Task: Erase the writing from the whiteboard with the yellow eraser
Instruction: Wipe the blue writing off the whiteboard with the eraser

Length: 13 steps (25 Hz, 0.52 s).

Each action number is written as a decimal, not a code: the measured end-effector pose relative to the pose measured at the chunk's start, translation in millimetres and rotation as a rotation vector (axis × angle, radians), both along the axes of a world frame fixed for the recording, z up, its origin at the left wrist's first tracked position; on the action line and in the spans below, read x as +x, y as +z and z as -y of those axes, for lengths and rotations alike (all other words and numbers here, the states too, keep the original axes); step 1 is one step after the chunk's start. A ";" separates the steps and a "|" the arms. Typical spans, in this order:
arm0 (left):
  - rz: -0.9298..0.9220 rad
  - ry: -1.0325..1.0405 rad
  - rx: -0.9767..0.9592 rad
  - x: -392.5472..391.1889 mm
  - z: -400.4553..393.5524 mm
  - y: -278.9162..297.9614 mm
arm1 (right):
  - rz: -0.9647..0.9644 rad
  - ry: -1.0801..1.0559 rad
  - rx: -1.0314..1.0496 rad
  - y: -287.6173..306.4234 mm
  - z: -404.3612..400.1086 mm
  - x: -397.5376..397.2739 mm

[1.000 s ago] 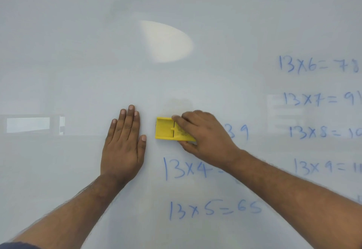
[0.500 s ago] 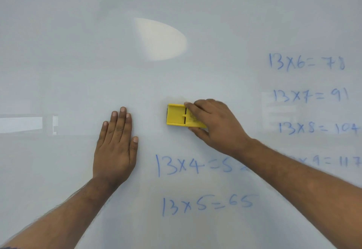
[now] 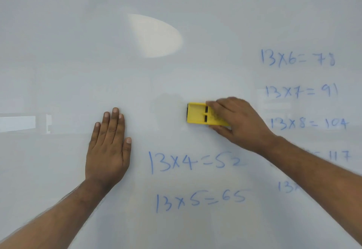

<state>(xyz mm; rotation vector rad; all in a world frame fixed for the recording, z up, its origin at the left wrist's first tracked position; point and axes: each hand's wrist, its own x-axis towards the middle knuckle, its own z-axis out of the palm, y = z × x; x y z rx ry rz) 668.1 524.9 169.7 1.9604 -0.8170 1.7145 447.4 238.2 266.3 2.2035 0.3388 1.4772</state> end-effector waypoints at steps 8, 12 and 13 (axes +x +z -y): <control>-0.028 -0.007 0.001 -2.2 0.0 -8.9 | -0.080 0.039 0.017 -41.2 3.3 -6.9; -0.024 -0.006 0.007 -1.4 0.2 -11.2 | -0.111 -0.043 -0.024 -42.3 25.7 -25.0; -0.022 -0.005 0.004 -1.6 0.7 -11.9 | -0.087 -0.063 0.001 -33.8 29.2 -27.4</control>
